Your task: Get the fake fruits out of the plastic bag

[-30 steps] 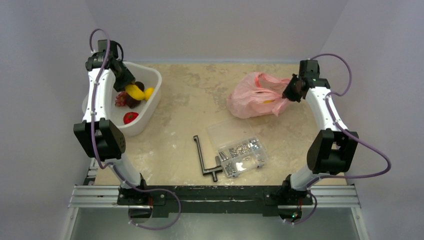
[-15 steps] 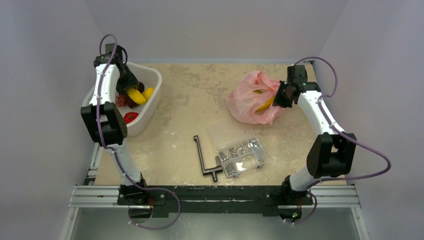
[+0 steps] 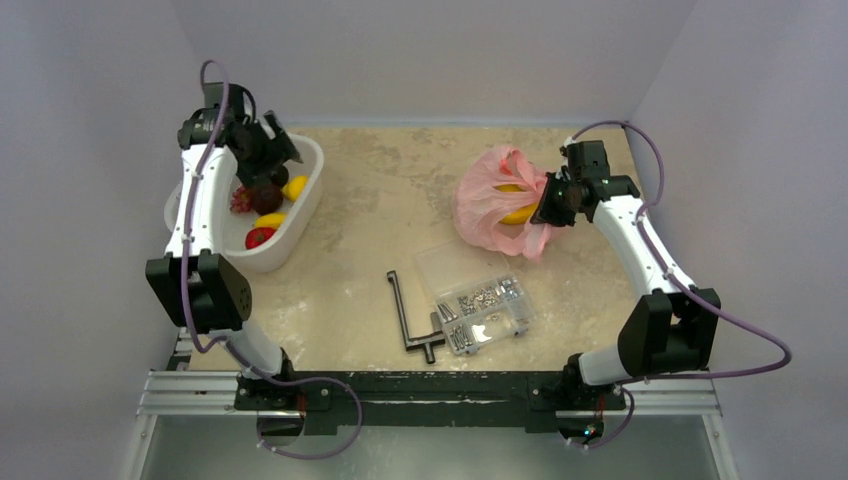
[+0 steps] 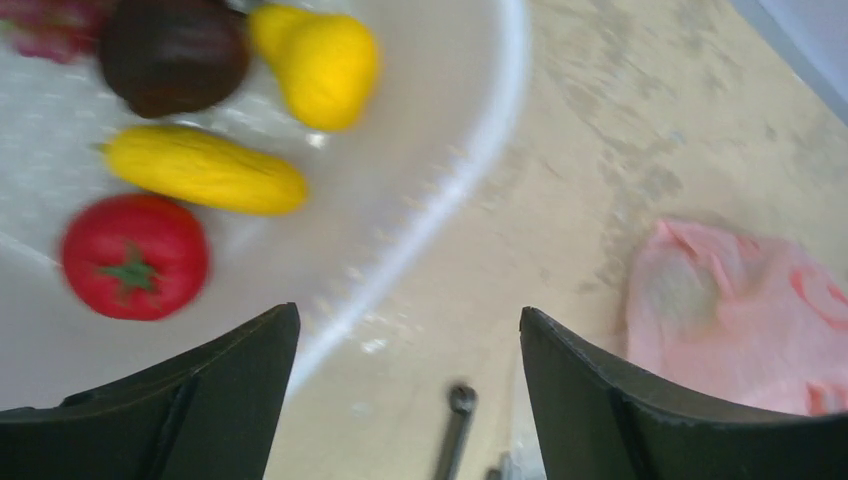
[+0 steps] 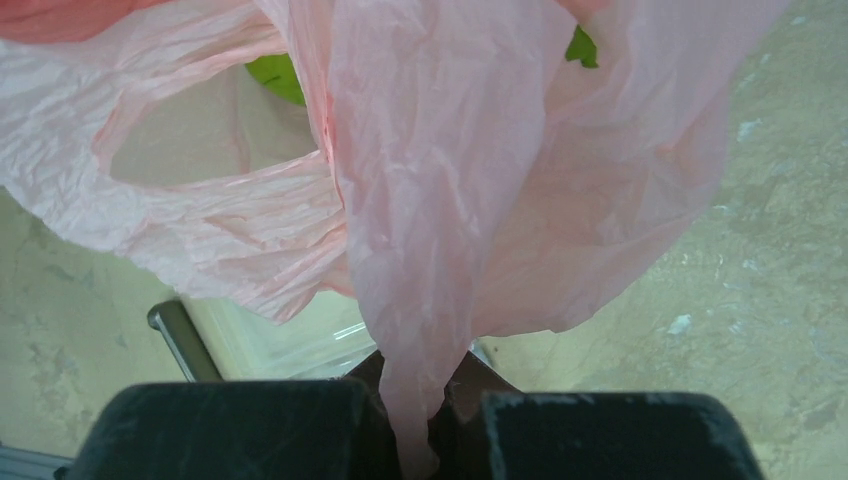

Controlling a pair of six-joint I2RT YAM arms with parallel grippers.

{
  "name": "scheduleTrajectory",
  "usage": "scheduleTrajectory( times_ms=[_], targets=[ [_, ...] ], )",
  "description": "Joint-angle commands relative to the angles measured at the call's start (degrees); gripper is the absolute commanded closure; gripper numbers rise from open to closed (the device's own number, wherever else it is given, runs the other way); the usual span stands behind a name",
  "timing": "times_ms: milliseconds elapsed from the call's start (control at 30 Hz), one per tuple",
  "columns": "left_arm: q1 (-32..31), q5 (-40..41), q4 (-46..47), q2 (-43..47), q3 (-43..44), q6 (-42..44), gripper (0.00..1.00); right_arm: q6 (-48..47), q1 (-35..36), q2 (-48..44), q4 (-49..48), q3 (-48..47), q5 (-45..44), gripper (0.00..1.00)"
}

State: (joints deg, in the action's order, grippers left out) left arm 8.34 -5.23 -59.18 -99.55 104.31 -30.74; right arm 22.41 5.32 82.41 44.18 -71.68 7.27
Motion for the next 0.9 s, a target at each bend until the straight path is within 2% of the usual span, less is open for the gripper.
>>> scheduleTrajectory(
  times_ms=[0,100,200,300,400,567,733,867],
  targets=[
    [-11.87,-10.38,5.57,7.99,-5.45,-3.93,0.22,0.43,0.01,-0.96,-3.92,-0.46,6.17,1.0],
    [-22.71,-15.36,13.11,11.18,-9.71,-9.32,0.29,1.13,0.02,-0.87,-5.45,0.25,7.96,1.0],
    [-33.83,-15.75,22.54,11.12,-11.39,-15.4,0.34,1.26,-0.03,-1.32,-6.68,1.22,9.58,1.0],
    [-42.26,-16.03,29.62,7.07,-10.06,-20.68,0.43,1.46,0.07,-1.91,-7.1,1.92,10.22,1.0],
    [-48.05,-15.88,29.05,0.77,-4.32,-21.25,0.54,1.62,0.04,-2.86,-7.33,2.6,10.38,1.0],
    [-53.34,-10.63,29.83,-7.15,-0.43,-18.98,0.79,3.04,0.08,-3.93,-7.66,4.27,11.75,1.0],
    [-57.26,-4.66,28.17,-13.65,4.6,-14.53,0.89,3.42,0.05,-5.2,-6.74,4.35,11.29,1.0],
    [-59.91,5.63,26.33,-16.8,7.17,-10.88,0.91,3.73,0.04,-5.57,-5.89,3.88,11.18,1.0]
  ],
)
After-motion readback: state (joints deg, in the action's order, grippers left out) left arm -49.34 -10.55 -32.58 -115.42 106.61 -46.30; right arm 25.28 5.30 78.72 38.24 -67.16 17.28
